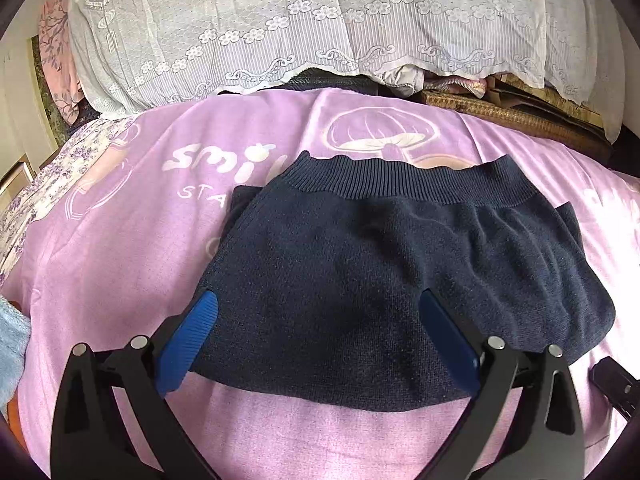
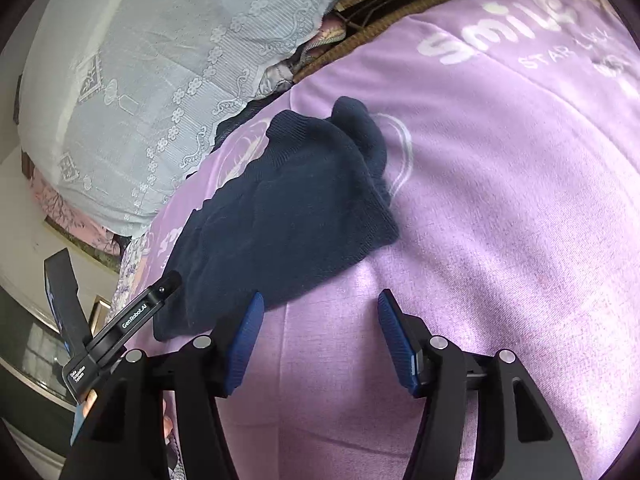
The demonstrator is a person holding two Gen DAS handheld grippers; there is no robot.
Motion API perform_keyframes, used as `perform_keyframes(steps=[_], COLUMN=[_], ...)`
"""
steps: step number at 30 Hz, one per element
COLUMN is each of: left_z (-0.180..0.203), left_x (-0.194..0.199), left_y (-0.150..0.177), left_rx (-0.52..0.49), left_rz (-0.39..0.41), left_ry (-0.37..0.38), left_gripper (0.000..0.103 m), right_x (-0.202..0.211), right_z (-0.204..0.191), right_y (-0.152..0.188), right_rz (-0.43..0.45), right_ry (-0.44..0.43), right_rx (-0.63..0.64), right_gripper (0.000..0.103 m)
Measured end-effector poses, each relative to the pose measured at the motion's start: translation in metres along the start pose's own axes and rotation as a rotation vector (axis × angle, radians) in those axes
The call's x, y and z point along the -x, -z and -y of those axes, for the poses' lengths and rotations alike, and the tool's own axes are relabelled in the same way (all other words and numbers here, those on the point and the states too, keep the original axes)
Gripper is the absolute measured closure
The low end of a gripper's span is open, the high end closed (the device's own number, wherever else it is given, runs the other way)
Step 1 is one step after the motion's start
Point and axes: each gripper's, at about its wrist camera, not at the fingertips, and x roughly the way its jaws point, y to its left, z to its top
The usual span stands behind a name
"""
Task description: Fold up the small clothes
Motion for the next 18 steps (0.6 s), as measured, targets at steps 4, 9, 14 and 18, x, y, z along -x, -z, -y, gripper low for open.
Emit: perform_keyframes(steps=[4,9,14,18], left_z=[-0.001,0.000,0.001,0.004], left_x=[-0.003,-0.008,-0.015,-0.020], left_y=[0.000,0.000,0.000,-0.002], left_rx=[0.002,-0.003,-0.011,-0.025], left_rz=[-0.009,-0.017,-0.034,-0.027], left_ry=[0.002,-0.003,-0.008,-0.023], left_gripper=[0.005,0.005,0.005,0.005], right_x=[-0.006,-0.017,-0.034,-0.052], right_z=[0.006,0.012,0.012,0.004], right_y=[-0.003,-0.018,-0.038,-0.053], right_rz=[0.009,0.021,0.035,0.065], right_ry=[-0.023,-0.034,-0.011,0.050], right_rx=[-0.035,-0.099,-0.157,-0.176], right_gripper=[0.041,0.041,0.038,0.034])
